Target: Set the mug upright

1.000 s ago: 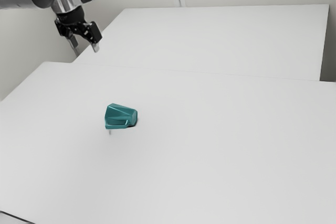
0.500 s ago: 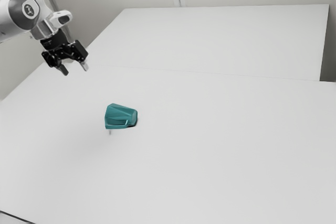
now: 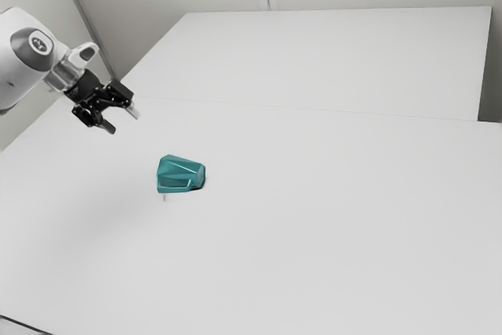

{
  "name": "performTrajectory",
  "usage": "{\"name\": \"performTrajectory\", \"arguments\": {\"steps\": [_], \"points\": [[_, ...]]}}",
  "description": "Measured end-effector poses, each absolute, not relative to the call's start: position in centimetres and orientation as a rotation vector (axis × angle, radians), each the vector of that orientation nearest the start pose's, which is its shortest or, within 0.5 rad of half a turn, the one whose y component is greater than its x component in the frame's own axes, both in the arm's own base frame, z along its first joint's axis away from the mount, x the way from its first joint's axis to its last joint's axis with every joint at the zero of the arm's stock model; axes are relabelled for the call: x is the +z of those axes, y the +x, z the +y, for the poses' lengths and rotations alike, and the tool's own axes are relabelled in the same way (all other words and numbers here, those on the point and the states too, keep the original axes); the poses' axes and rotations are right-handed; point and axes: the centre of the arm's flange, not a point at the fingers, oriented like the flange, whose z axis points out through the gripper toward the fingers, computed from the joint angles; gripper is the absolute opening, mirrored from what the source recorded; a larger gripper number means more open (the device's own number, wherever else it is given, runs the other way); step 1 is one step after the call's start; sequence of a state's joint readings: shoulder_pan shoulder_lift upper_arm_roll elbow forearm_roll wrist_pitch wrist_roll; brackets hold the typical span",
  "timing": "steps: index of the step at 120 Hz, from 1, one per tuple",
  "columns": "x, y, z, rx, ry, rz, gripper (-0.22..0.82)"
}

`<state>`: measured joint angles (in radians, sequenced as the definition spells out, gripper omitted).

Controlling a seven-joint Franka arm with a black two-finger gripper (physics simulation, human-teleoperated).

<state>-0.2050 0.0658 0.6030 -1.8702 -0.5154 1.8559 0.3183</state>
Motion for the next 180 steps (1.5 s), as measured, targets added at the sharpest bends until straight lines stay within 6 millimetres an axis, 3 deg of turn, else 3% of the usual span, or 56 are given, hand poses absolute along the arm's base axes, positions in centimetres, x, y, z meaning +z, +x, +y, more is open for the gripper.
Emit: {"name": "performTrajectory", "arguments": {"steps": [11, 37, 90, 134, 180], "points": [[46.8, 54.9, 17.8, -0.191, -3.593, -0.423, 0.58], [42.5, 54.7, 20.7, -0.221, -3.669, -0.439, 0.59], [34.4, 54.7, 22.9, -0.35, -3.889, -0.245, 0.59], [31.0, 54.6, 23.4, -0.565, -4.006, -0.015, 0.59], [28.8, 56.0, 21.5, -0.722, -4.059, 0.254, 0.59]]}}
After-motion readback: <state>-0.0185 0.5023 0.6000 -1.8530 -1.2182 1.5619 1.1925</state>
